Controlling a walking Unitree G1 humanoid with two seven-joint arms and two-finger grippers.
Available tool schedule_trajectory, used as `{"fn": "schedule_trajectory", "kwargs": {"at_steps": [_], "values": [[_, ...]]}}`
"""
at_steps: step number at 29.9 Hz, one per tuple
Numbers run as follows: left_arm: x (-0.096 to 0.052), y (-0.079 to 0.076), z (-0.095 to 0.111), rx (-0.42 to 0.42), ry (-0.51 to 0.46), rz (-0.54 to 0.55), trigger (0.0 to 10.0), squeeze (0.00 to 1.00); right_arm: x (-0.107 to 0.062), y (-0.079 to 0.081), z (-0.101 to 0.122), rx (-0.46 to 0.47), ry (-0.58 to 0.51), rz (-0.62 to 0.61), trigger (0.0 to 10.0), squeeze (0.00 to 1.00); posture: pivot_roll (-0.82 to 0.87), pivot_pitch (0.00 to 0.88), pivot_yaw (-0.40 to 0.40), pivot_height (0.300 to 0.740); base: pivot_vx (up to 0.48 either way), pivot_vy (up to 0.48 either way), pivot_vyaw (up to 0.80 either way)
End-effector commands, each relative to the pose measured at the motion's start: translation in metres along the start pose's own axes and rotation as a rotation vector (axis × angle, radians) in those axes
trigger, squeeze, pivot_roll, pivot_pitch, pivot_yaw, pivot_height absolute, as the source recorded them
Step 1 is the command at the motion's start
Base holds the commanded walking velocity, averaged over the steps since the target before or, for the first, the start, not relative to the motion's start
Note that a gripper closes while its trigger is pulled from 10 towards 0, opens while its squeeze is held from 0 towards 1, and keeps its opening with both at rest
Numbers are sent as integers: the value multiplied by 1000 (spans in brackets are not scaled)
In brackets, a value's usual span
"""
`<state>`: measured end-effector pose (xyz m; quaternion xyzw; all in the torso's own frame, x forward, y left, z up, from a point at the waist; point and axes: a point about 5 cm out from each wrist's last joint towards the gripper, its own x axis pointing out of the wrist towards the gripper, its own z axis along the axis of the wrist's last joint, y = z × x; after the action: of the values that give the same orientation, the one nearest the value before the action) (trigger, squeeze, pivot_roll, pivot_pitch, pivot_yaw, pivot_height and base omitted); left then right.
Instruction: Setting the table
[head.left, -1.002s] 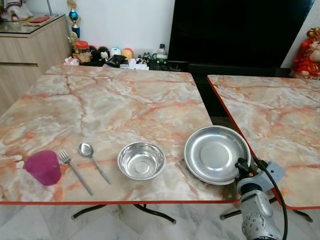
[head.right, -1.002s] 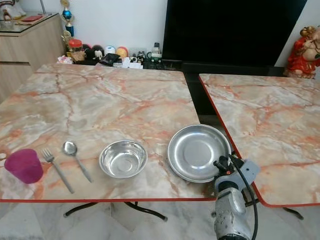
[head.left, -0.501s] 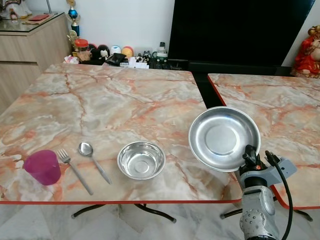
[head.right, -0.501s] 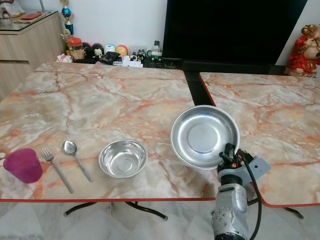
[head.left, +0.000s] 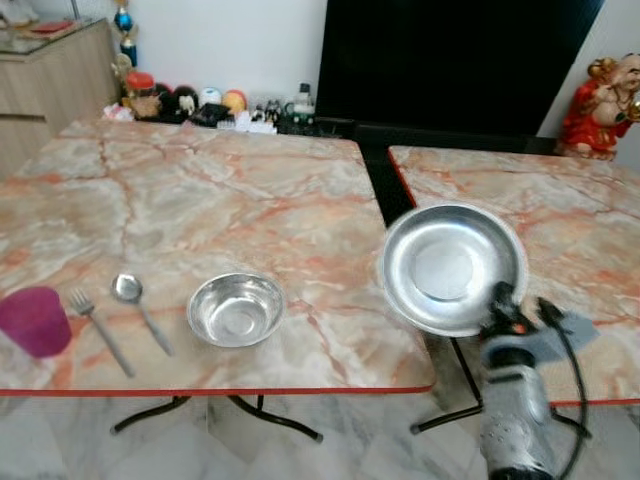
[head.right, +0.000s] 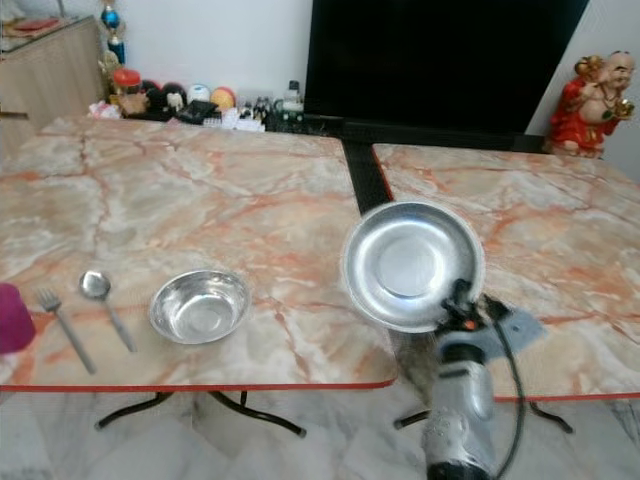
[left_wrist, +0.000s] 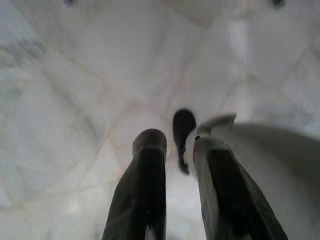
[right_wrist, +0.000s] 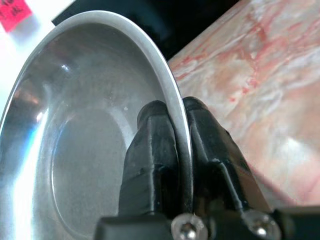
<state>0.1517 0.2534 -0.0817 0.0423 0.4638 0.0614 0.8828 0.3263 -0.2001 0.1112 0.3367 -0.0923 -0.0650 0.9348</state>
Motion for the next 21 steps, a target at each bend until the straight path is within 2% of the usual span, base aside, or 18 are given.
{"fn": "schedule_trajectory", "kwargs": {"at_steps": [1,21], "values": [[0,-9,-3,-10,6,-24,10000,0,0,-9,16,-10,-58,-26,10000,0,105,8,-80,740,0,-465,0],[3,-11,12,-3,-48,-42,10000,0,1,-18,23,9,-99,-85,10000,0,98,6,-71,740,0,-464,0]]}}
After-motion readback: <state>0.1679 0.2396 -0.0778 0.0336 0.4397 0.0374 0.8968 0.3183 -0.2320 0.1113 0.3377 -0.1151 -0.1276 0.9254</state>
